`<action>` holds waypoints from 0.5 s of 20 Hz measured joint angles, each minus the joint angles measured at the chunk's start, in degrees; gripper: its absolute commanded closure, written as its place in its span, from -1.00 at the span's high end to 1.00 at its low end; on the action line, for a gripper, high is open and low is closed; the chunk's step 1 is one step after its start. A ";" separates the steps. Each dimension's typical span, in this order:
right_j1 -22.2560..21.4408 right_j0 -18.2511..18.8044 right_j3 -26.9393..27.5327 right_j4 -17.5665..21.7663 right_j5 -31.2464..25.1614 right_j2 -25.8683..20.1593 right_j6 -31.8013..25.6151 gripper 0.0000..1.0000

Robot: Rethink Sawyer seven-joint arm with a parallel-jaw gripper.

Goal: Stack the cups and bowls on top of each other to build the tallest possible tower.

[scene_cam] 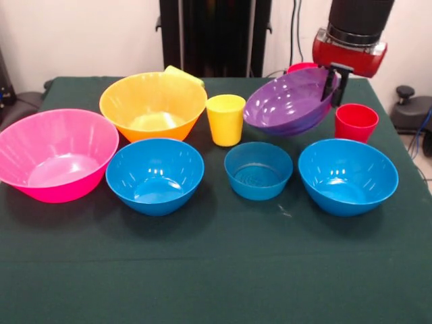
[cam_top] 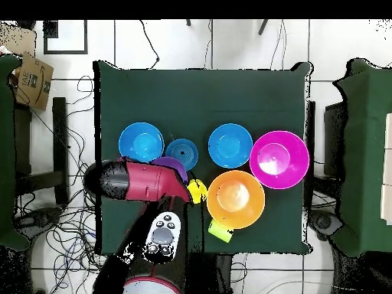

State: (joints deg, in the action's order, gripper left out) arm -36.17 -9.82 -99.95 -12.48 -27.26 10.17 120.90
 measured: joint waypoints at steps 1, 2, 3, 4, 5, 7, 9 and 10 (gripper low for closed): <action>0.19 -0.06 0.49 0.00 -0.42 -0.02 0.00 -1.00; 0.38 -0.12 0.88 0.01 -0.69 -0.02 0.00 -1.00; 0.99 -0.33 1.99 0.01 -1.16 -0.03 0.00 -1.00; 1.38 -0.51 2.71 0.00 -1.31 -0.02 0.00 -1.00; 1.74 -0.75 3.37 -0.01 -1.41 -0.02 0.00 -1.00; 2.29 -1.24 4.43 -0.02 -1.55 -0.02 0.00 -1.00; 2.88 -2.05 5.64 -0.02 -1.79 -0.03 0.00 -1.00; 3.18 -2.49 6.24 -0.06 -1.99 -0.03 0.00 -1.00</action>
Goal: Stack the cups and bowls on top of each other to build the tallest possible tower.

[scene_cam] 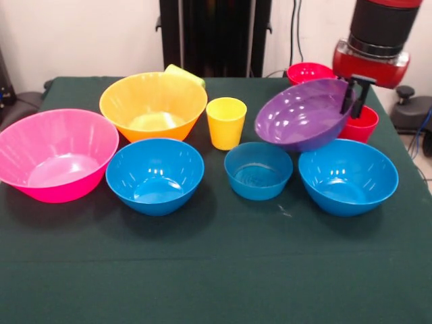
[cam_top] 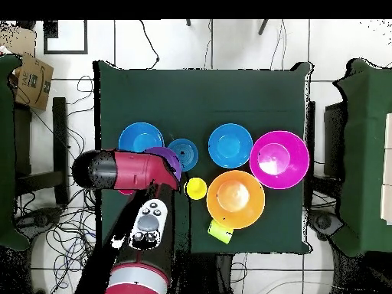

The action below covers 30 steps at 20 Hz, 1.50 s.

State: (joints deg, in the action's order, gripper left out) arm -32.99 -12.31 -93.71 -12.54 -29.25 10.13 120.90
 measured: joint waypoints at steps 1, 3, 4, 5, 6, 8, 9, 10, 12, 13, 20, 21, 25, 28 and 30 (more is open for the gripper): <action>0.29 -0.43 0.62 -0.06 -0.33 0.00 0.00 -1.00; 0.85 -1.16 1.83 -0.17 -1.23 0.01 0.00 -1.00; 1.12 -1.48 2.40 -0.18 -1.75 0.04 0.00 -1.00; 1.31 -1.70 2.86 -0.19 -2.19 0.06 0.00 -1.00; 1.73 -2.17 3.93 -0.22 -3.35 0.10 0.00 -1.00; 2.42 -2.88 5.93 -0.49 -5.45 0.22 0.00 -1.00; 2.66 -3.07 6.57 -0.57 -6.06 0.28 0.00 -1.00; 2.85 -3.21 7.07 -0.65 -6.49 0.33 0.00 -1.00; 3.71 -3.71 9.07 -0.98 -7.80 0.61 0.00 -1.00; 4.13 -3.89 9.92 -1.10 -8.20 0.77 0.08 -1.00; 6.81 -4.93 15.04 -1.88 -8.83 1.78 1.08 -1.00; 6.97 -5.07 15.31 -1.99 -8.84 1.94 1.29 -1.00; 7.42 -5.55 16.30 -2.36 -8.94 2.68 2.01 -1.00; 8.02 -5.75 17.88 -2.47 -9.72 3.47 2.61 -1.00; 8.33 -5.73 18.63 -2.57 -10.26 3.68 2.78 -1.00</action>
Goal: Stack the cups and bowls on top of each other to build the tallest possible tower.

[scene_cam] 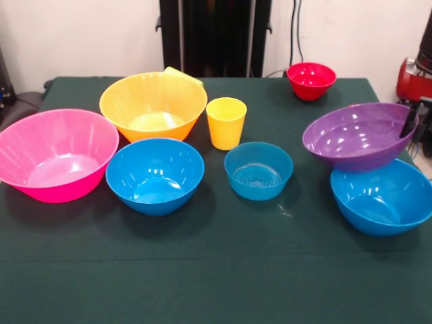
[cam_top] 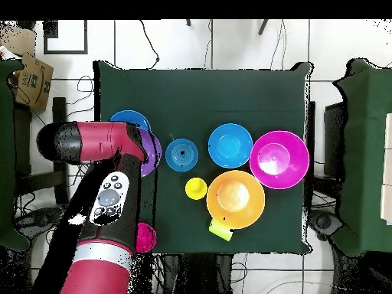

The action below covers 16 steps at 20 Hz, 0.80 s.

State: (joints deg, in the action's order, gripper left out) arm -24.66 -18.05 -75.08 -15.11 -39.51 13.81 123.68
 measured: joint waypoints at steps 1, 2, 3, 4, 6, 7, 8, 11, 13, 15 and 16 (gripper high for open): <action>0.39 0.00 0.97 -0.06 -0.84 0.22 0.13 -1.00; 0.60 -0.01 1.50 -0.09 -1.38 0.34 0.21 -1.00; 0.75 -0.01 1.88 -0.09 -1.77 0.41 0.26 -1.00; 1.18 0.00 3.08 -0.09 -2.93 0.63 0.41 -1.00; 1.37 -0.01 3.65 -0.13 -3.41 0.78 0.46 -1.00; 1.56 -0.01 4.42 -0.14 -3.79 0.94 0.46 -1.00; 1.62 -0.01 4.68 -0.14 -3.87 0.99 0.46 -1.00; 1.70 -0.05 5.84 -0.22 -3.94 1.28 0.46 -1.00; 1.69 -0.14 6.41 -0.24 -3.94 1.52 0.46 -1.00; 1.70 -0.34 7.14 -0.34 -3.96 1.98 0.46 -1.00; 1.71 -0.39 7.33 -0.39 -4.01 2.10 0.46 -1.00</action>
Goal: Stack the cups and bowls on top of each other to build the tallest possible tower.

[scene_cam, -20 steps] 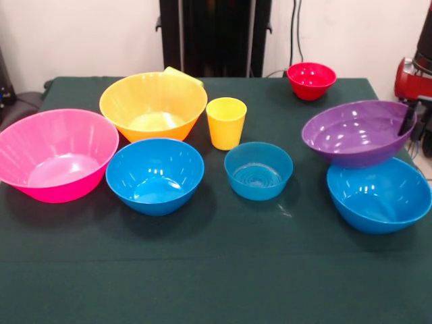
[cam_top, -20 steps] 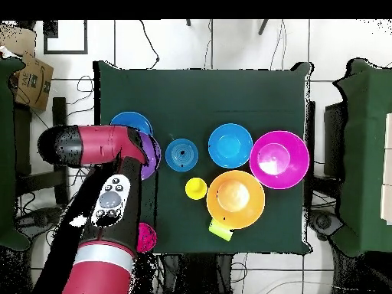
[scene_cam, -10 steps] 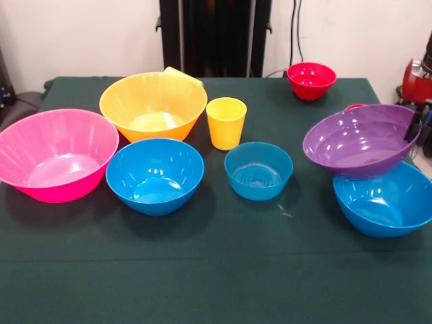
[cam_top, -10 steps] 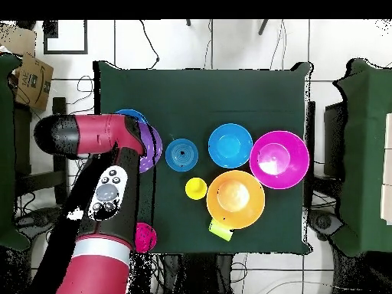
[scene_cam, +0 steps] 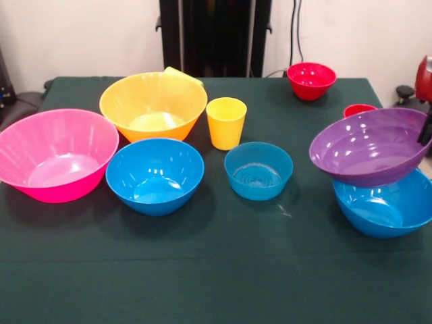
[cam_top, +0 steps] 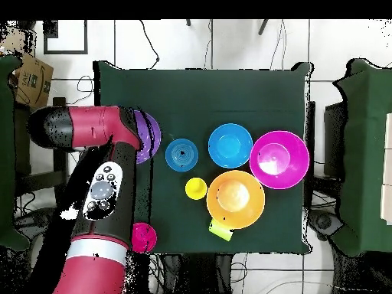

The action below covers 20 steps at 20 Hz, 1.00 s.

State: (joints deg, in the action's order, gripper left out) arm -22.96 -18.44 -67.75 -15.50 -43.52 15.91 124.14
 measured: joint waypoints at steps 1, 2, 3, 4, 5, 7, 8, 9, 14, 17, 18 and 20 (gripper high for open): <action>0.02 -0.13 0.47 -0.04 -0.13 0.32 0.00 -1.00; 0.09 -0.24 0.90 -0.08 -0.26 0.63 0.00 -1.00; 0.12 -0.29 1.11 -0.12 -0.33 0.75 0.00 -1.00; 0.18 -0.35 1.38 -0.15 -0.40 0.89 0.00 -1.00; 0.26 -0.39 1.67 -0.18 -0.48 1.01 0.00 -1.00; 0.79 -0.46 2.83 -0.23 -0.62 1.27 0.00 -1.00; 1.10 -0.46 3.26 -0.26 -0.62 1.34 0.00 -1.00; 1.31 -0.46 3.49 -0.26 -0.62 1.36 0.00 -1.00; 2.99 -0.51 4.54 -0.27 -0.62 1.47 0.00 -1.00; 4.04 -0.62 4.55 -0.27 -0.61 1.47 0.00 -1.00; 4.50 -0.67 4.56 -0.27 -0.58 1.48 0.00 -1.00; 5.31 -0.75 4.55 -0.27 -0.40 1.47 0.00 -1.00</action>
State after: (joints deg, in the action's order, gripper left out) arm -17.64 -19.19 -63.20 -15.77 -43.92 17.38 124.14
